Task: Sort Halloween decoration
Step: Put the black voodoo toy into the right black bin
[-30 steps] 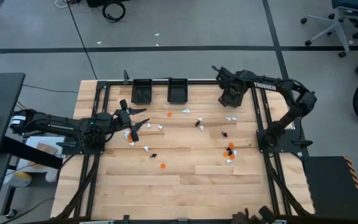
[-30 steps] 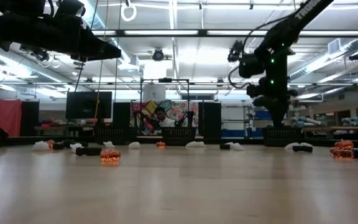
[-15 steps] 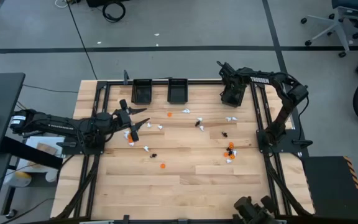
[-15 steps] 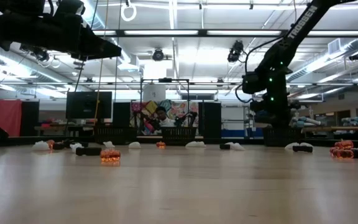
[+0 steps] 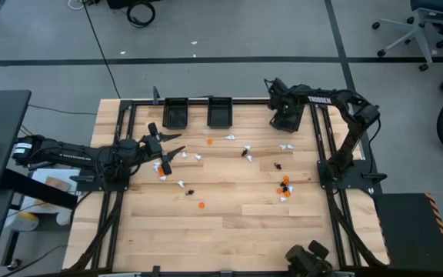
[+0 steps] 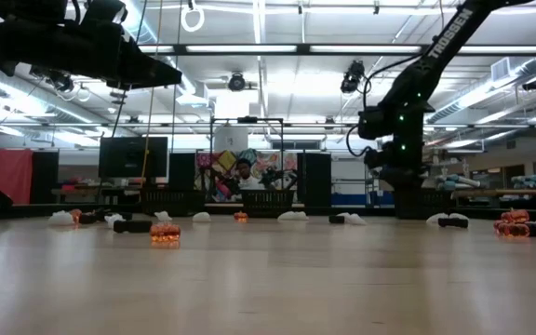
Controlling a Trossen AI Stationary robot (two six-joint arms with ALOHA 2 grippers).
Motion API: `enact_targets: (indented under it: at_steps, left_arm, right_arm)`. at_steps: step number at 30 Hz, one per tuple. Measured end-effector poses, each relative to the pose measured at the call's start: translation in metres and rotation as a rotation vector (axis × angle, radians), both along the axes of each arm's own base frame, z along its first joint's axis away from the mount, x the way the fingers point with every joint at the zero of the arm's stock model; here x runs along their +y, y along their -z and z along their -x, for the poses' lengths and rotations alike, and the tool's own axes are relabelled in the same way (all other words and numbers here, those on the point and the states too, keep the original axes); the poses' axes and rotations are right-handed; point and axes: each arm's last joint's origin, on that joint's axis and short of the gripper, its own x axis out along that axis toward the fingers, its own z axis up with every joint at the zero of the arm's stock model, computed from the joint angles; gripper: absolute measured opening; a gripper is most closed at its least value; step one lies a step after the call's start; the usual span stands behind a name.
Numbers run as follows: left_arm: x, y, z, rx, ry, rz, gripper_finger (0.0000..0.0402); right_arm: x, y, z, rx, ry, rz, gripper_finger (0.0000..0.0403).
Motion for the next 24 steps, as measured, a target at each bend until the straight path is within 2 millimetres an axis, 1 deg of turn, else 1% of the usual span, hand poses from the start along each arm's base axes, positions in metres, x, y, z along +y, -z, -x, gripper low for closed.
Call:
enact_targets:
  at_steps: [7,12,18,21,24]
  left_arm:
    - [0.000,0.000,0.000,0.000,0.000,0.000,0.0194]
    - [0.000,0.000,0.000,0.000,0.000,0.000,0.0194]
    - [0.000,0.000,0.000,0.000,0.000,-0.001,0.0194]
    - [0.000,0.000,0.000,0.002,0.000,-0.004,0.0194]
    - [0.000,0.000,0.000,0.002,0.001,-0.004,0.0194]
  right_arm:
    - [0.014,0.000,-0.017,0.067,-0.289,0.019,0.0186]
    - [0.025,0.000,-0.029,0.097,-0.453,0.034,0.0192]
    - [0.046,0.000,-0.044,0.155,-0.690,0.017,0.0192]
    - [0.053,0.000,-0.051,0.183,-0.713,0.052,0.0192]
    - [0.054,-0.002,-0.053,0.199,-0.637,0.094,0.0192]
